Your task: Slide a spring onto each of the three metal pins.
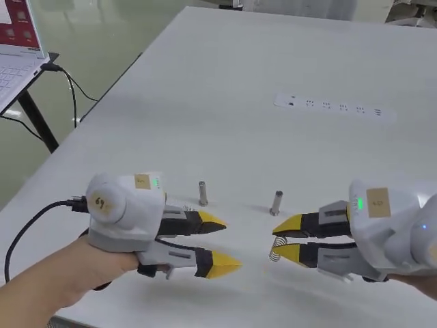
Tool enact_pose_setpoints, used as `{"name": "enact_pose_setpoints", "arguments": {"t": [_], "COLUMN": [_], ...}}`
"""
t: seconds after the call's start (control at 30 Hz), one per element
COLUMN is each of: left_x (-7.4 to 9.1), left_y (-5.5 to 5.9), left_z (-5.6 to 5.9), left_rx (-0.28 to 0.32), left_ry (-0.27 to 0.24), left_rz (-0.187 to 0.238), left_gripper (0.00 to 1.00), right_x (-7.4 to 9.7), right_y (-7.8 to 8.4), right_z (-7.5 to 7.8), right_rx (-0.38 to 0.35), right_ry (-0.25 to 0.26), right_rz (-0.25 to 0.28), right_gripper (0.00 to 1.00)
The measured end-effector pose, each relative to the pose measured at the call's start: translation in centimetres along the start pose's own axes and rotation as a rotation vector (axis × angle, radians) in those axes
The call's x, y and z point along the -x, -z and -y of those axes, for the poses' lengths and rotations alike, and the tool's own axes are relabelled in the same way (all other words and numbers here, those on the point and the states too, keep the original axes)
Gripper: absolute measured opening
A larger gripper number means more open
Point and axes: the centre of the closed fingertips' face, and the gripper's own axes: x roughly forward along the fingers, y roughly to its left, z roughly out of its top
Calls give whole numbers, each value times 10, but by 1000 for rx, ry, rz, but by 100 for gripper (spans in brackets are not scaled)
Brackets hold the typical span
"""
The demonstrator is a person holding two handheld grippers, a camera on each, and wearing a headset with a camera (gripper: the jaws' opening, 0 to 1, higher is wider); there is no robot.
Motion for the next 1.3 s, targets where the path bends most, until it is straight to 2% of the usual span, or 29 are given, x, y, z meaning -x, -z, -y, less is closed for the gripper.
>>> {"name": "enact_pose_setpoints", "arguments": {"t": [0.23,0.43,0.7,0.73,0.8,0.9,1.07,1.3], "left_x": [17,33,47,49,51,54,58,59], "left_y": [-1,2,6,8,13,16,14,16], "left_z": [-16,-29,-45,-47,-49,-49,-51,-50], "left_rx": [30,57,73,65,44,40,58,72], "left_ry": [-63,-118,-193,-207,-224,-230,-240,-240], "left_rz": [26,43,60,47,23,22,50,53], "left_gripper": [40,47,67,69,75,85,93,97], "right_x": [0,1,2,3,3,5,6,8], "right_y": [-1,0,4,4,5,5,8,9], "right_z": [4,7,9,9,12,16,22,35], "right_rx": [-13,-20,-29,-30,-37,-58,-59,-58], "right_ry": [8,20,35,39,47,61,82,105], "right_rz": [11,11,4,4,6,14,0,-11], "right_gripper": [7,7,7,7,7,7,7,7]}}
